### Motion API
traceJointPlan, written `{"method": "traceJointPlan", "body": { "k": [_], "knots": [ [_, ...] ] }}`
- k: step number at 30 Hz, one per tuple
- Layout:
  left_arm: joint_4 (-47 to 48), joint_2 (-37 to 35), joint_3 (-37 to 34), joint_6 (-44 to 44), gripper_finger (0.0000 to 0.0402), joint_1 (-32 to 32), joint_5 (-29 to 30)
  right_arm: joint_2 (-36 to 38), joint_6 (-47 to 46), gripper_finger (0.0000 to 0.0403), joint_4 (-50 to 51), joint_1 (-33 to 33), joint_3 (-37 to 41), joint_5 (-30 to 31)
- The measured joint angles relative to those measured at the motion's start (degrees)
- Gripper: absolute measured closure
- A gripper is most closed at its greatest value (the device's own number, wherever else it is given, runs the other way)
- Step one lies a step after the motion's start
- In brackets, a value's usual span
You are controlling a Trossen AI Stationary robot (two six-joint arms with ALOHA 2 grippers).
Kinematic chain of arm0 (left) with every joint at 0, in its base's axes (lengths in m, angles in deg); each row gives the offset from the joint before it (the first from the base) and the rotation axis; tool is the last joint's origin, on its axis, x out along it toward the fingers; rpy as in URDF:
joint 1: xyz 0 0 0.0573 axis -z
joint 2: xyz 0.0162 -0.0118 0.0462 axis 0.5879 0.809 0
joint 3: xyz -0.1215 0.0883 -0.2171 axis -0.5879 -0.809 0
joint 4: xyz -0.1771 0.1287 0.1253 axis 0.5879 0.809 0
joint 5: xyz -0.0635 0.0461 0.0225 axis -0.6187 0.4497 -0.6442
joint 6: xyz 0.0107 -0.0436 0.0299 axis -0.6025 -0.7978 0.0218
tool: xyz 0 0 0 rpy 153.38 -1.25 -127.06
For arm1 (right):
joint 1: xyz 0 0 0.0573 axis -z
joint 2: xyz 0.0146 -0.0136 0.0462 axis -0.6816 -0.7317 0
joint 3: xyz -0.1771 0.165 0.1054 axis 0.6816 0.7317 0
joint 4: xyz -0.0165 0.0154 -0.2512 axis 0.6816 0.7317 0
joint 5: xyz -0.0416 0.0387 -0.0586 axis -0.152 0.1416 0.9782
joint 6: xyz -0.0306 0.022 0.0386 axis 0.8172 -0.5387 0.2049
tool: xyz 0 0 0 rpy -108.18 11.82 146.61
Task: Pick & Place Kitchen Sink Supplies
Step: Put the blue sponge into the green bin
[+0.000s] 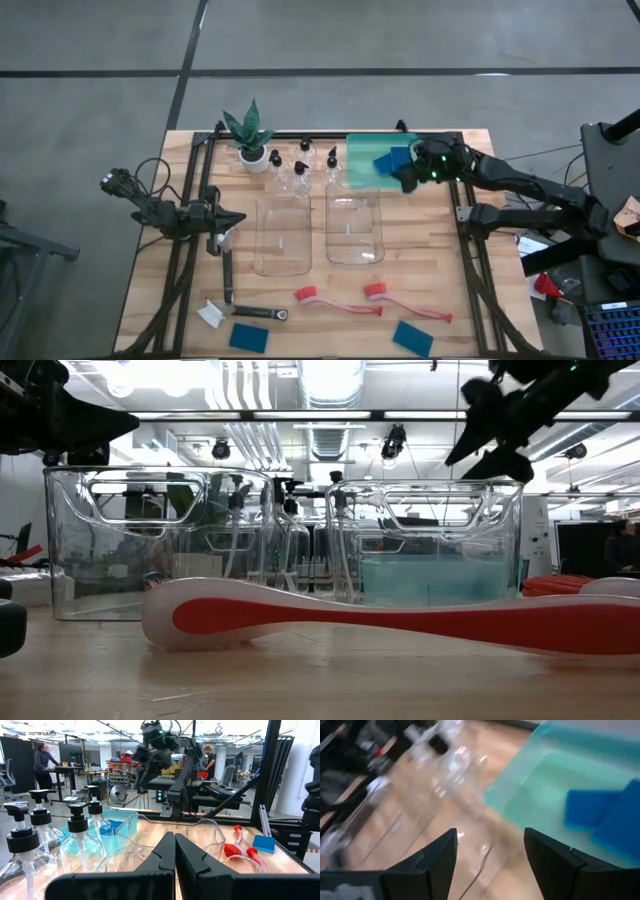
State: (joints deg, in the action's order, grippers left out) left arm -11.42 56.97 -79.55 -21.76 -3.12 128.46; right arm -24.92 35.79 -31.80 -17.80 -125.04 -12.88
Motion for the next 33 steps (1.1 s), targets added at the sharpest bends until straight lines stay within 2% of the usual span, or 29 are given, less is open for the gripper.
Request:
{"method": "traceJointPlan", "body": {
  "k": [4,12,16,24,33],
  "knots": [
    [0.00,0.00,0.01,-0.02,0.0399,-0.02,0.02,2.90,-2.49,0.0179,4.07,-7.73,0.02,-0.75],
    [0.02,0.00,-0.01,0.00,0.0399,0.00,0.00,4.14,-9.75,0.0180,3.55,-26.14,0.02,-0.51],
    [0.00,0.00,0.00,0.00,0.0399,-0.01,0.00,1.60,-14.78,0.0183,3.81,-35.54,0.04,1.96],
    [0.00,0.00,0.00,-0.02,0.0399,-0.02,0.01,-5.75,-27.07,0.0184,1.05,-52.11,0.04,2.08],
    [0.00,0.00,0.01,-0.01,0.0399,-0.01,0.00,-16.03,-38.30,0.0184,-9.77,-63.54,-0.08,1.76]
  ]
}}
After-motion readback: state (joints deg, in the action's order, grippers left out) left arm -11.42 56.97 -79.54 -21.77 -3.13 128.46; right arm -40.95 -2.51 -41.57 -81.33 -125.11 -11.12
